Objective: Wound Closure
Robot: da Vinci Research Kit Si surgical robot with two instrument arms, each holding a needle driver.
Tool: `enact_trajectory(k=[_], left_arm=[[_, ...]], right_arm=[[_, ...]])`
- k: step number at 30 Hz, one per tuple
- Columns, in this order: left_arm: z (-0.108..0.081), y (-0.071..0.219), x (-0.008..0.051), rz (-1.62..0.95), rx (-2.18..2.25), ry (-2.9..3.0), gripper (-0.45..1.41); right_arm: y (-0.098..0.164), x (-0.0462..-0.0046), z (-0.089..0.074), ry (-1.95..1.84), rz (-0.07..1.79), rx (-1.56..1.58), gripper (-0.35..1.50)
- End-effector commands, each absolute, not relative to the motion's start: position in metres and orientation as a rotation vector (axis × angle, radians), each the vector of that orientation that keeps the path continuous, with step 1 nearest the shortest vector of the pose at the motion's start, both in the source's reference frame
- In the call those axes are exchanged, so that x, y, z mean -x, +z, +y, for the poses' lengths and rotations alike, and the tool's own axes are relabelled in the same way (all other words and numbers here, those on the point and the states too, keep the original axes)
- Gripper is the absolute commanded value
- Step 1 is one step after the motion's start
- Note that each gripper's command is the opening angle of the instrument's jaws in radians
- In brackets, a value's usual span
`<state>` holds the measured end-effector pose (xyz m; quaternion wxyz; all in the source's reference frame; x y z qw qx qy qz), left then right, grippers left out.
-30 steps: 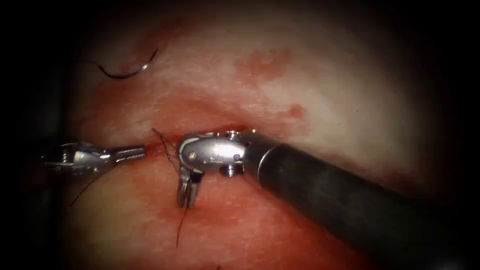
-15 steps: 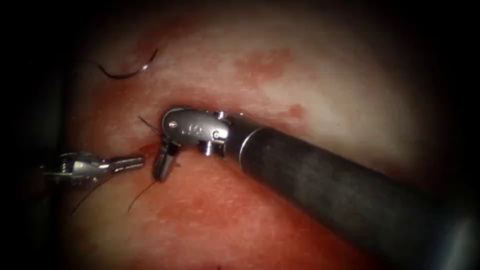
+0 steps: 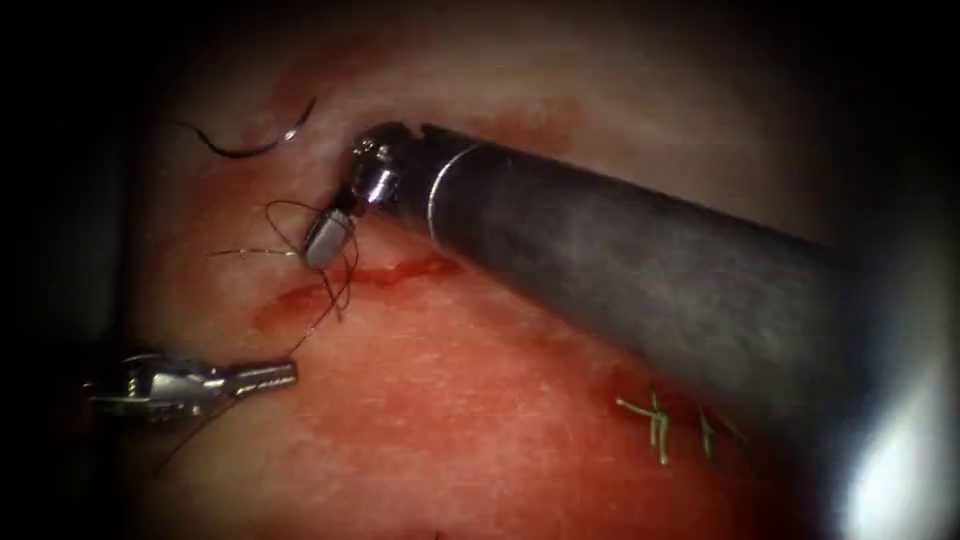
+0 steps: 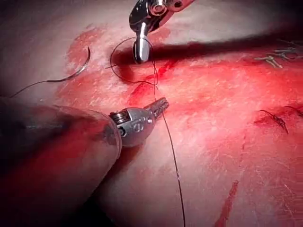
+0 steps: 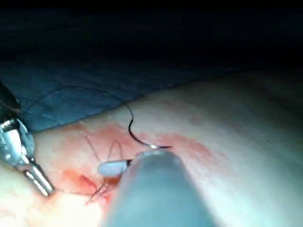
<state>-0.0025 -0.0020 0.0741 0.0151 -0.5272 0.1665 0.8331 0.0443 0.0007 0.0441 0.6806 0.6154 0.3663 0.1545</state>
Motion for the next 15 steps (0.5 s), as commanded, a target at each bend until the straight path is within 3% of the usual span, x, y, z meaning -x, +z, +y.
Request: enact_trajectory(k=[1, 15], left_arm=[[-0.0025, 0.0742, 0.0032, 0.517, 1.648, 2.592, -0.45], [-0.0090, 0.0681, 0.0055, 0.497, 1.695, 2.599, -0.45]], right_arm=[[0.0453, -0.0449, 0.0019, 0.388, 0.787, -1.358, -0.35], [0.0464, -0.0450, 0.0010, 0.469, 0.732, -1.251, -0.35]])
